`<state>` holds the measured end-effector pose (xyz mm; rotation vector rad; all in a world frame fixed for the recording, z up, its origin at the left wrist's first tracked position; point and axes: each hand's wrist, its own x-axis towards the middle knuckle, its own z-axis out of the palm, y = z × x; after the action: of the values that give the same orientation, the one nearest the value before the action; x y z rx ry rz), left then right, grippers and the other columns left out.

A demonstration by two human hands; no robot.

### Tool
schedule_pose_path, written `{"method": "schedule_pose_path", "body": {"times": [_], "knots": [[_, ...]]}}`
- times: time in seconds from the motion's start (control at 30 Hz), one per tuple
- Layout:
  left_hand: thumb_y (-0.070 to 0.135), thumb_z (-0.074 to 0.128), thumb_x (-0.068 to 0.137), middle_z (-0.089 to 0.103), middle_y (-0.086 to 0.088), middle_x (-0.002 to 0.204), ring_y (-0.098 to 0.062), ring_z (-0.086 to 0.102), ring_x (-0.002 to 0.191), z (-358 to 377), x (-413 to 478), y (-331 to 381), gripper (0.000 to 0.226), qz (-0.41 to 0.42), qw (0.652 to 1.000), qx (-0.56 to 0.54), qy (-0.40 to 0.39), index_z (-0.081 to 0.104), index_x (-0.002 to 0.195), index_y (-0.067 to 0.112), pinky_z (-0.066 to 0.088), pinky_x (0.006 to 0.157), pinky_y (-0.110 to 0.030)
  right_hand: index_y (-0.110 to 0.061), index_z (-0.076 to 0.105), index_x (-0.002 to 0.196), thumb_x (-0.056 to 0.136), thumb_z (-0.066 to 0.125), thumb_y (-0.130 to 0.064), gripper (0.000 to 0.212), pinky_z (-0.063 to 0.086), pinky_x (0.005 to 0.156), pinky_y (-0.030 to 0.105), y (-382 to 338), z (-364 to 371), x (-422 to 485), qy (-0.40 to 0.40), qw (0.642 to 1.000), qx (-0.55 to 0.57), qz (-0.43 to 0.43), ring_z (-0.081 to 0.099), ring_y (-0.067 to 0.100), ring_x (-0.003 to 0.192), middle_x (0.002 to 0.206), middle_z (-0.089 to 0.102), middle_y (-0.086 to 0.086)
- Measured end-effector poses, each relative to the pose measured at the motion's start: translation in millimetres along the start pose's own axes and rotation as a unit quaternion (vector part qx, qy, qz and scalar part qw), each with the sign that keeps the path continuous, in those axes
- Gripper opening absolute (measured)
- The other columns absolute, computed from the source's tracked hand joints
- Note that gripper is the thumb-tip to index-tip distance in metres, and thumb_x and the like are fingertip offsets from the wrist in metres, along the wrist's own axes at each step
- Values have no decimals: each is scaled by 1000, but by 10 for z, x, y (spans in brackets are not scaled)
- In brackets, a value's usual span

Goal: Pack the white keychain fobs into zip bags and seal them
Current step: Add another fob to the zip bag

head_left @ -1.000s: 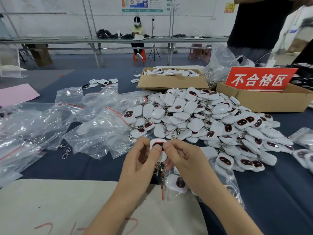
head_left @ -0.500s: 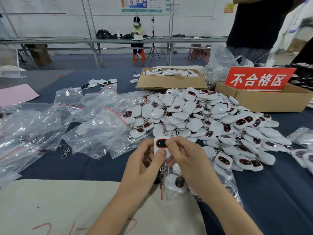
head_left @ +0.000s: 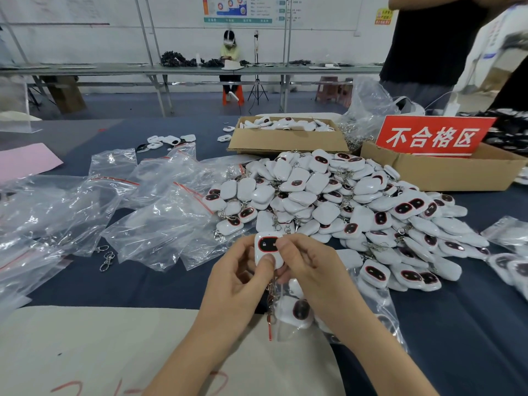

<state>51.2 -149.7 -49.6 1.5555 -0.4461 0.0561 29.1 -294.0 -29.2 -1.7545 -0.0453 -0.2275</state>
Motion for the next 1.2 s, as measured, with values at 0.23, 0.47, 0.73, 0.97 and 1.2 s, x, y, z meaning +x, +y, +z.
{"method": "schedule_pose_path", "body": {"times": [0.23, 0.47, 0.73, 0.97, 1.2], "knots": [[31, 61, 92, 72, -15, 101, -48, 61, 98, -20, 20, 20, 25, -8, 1000, -4, -1, 70, 115, 33, 51, 91, -64, -29, 73, 101, 97, 63, -28, 10, 53, 68, 16, 18, -6, 17, -12, 1000, 23, 6, 72, 9, 72, 81, 76, -6], [33, 61, 93, 69, -21, 104, -47, 61, 101, -24, 15, 26, 27, -15, 1000, -1, -9, 69, 118, 35, 51, 92, -63, -29, 73, 102, 98, 62, -27, 12, 53, 68, 17, 33, -11, 13, -12, 1000, 24, 3, 72, 9, 74, 82, 76, -7], [33, 69, 87, 77, 3, 91, -12, 71, 83, 12, 28, 3, 22, 7, 998, -19, 52, 73, 108, 40, 54, 74, -18, -31, 70, 107, 98, 62, -24, 13, 57, 77, 19, 6, -44, 21, -3, 999, 38, -9, 73, 6, 84, 93, 76, -11], [34, 63, 93, 55, 19, 94, -5, 58, 88, -15, -2, -55, 19, 126, 951, 261, 105, 66, 107, 47, 41, 75, -11, -40, 72, 97, 95, 67, -17, 23, 50, 78, 11, -70, -35, -15, 6, 996, 38, -80, 70, 0, 91, 92, 75, -16], [34, 68, 89, 55, 16, 94, -7, 59, 87, -25, 4, -30, 15, 135, 957, 225, 119, 70, 102, 41, 41, 75, -9, -29, 72, 80, 93, 63, -1, 32, 53, 92, 19, -75, 19, -27, 21, 993, 102, -59, 69, 1, 102, 104, 75, -17]]}}
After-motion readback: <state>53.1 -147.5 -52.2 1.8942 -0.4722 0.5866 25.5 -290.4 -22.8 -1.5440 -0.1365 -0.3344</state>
